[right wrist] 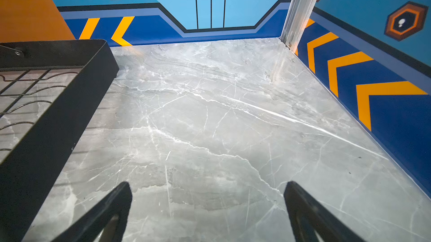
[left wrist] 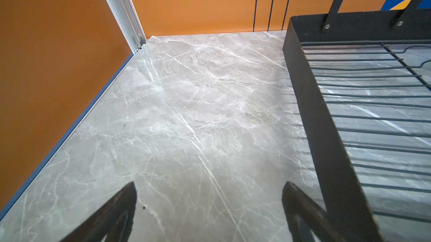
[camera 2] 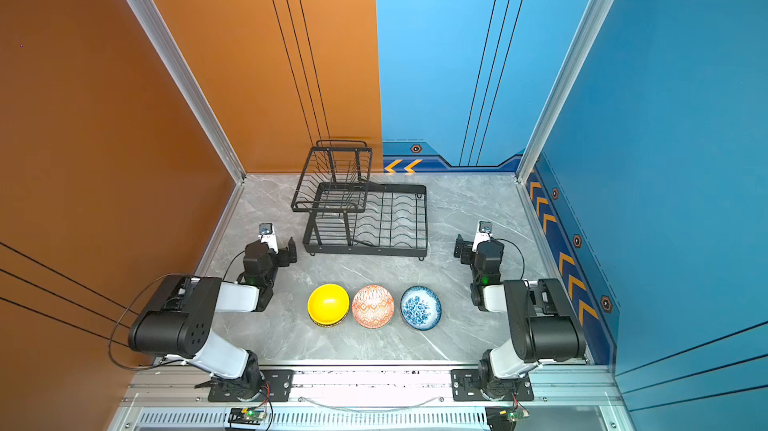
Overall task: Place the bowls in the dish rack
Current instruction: 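Move the left gripper toward the yellow bowl while the right gripper moves toward the rack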
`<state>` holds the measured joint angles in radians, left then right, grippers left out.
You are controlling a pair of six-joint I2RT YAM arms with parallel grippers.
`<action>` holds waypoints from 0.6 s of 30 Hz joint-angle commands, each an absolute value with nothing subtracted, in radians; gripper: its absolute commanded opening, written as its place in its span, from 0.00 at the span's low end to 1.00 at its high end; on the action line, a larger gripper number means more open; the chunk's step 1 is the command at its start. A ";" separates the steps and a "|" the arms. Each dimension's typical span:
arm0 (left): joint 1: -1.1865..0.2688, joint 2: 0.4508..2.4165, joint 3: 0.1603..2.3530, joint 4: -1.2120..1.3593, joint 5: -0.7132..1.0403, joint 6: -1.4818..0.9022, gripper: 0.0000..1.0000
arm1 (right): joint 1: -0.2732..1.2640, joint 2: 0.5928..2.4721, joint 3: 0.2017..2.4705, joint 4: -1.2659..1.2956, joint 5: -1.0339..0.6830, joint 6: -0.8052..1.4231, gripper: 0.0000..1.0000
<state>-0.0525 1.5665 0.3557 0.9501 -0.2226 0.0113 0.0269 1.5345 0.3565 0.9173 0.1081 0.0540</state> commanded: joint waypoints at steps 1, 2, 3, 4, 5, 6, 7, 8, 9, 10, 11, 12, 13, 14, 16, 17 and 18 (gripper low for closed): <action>-0.046 1.565 0.373 0.940 -0.198 0.013 0.98 | 0.023 1.548 0.375 0.907 0.104 0.061 1.00; -0.046 1.566 0.373 0.940 -0.198 0.013 0.98 | 0.023 1.548 0.375 0.907 0.103 0.061 1.00; -0.046 1.565 0.374 0.940 -0.199 0.013 0.98 | 0.023 1.547 0.374 0.908 0.104 0.062 1.00; -0.046 1.566 0.374 0.941 -0.199 0.013 0.98 | 0.023 1.547 0.374 0.907 0.104 0.061 1.00; -0.046 1.566 0.374 0.940 -0.199 0.014 0.98 | 0.023 1.546 0.374 0.908 0.104 0.061 1.00; -0.045 1.566 0.373 0.940 -0.199 0.014 0.98 | 0.023 1.547 0.374 0.907 0.104 0.062 1.00; -0.045 1.566 0.374 0.940 -0.198 0.013 0.98 | 0.023 1.547 0.374 0.907 0.101 0.062 1.00; -0.046 1.566 0.374 0.940 -0.199 0.012 0.98 | 0.021 1.548 0.374 0.907 0.101 0.063 1.00; -0.046 1.566 0.374 0.940 -0.199 0.014 0.98 | 0.021 1.548 0.374 0.907 0.101 0.062 1.00; -0.045 1.568 0.375 0.939 -0.196 0.012 0.98 | 0.021 1.548 0.376 0.905 0.101 0.062 1.00; -0.043 1.567 0.375 0.937 -0.193 0.012 0.98 | 0.021 1.547 0.376 0.905 0.103 0.062 1.00; -0.043 1.566 0.376 0.937 -0.193 0.012 0.98 | 0.023 1.549 0.377 0.905 0.102 0.062 1.00; -0.043 1.566 0.377 0.936 -0.192 0.012 0.98 | 0.023 1.547 0.377 0.905 0.104 0.063 1.00; -0.043 1.567 0.375 0.936 -0.192 0.012 0.98 | 0.023 1.548 0.376 0.905 0.104 0.063 1.00; -0.043 1.567 0.377 0.936 -0.192 0.012 0.98 | 0.025 1.548 0.376 0.905 0.107 0.061 1.00; -0.041 1.568 0.376 0.936 -0.191 0.010 0.98 | 0.025 1.548 0.377 0.905 0.107 0.061 1.00; -0.041 1.567 0.376 0.936 -0.191 0.010 0.98 | 0.024 1.548 0.376 0.905 0.107 0.061 1.00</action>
<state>-0.0509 1.5665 0.3557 0.9497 -0.2150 0.0113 0.0269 1.5345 0.3565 0.9169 0.1078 0.0540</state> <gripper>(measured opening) 0.978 0.999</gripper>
